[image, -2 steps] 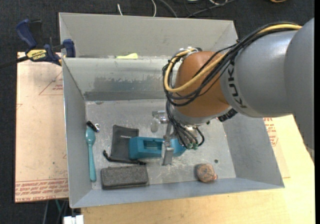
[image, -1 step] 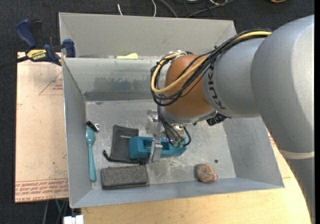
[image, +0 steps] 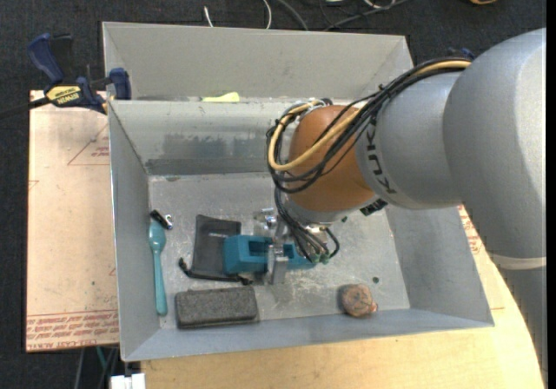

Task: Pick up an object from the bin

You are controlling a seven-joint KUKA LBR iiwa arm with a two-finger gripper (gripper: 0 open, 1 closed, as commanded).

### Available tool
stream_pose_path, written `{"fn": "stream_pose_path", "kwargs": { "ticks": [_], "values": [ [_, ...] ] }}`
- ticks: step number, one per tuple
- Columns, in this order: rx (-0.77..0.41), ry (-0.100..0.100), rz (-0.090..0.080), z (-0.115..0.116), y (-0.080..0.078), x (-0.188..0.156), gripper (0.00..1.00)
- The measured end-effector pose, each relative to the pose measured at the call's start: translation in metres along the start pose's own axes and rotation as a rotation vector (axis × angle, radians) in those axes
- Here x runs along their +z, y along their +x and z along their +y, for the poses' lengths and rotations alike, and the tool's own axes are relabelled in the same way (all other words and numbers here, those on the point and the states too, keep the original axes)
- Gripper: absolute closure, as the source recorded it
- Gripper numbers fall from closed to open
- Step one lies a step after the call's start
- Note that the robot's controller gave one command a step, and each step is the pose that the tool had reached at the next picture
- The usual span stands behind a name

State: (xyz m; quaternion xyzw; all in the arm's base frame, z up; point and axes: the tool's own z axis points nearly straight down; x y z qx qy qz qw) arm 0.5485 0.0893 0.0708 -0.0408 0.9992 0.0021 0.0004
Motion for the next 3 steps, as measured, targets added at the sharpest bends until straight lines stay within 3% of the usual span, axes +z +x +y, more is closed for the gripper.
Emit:
{"fn": "stream_pose_path", "kwargs": {
  "ticks": [1,2,3],
  "values": [
    [0.0,0.0,0.0,0.0,0.0,0.0,1.0],
    [-0.103,0.001,0.006,0.002,-0.001,-0.04,1.0],
    [-0.052,0.0,0.006,-0.019,-0.017,-0.124,1.0]
  ]
}}
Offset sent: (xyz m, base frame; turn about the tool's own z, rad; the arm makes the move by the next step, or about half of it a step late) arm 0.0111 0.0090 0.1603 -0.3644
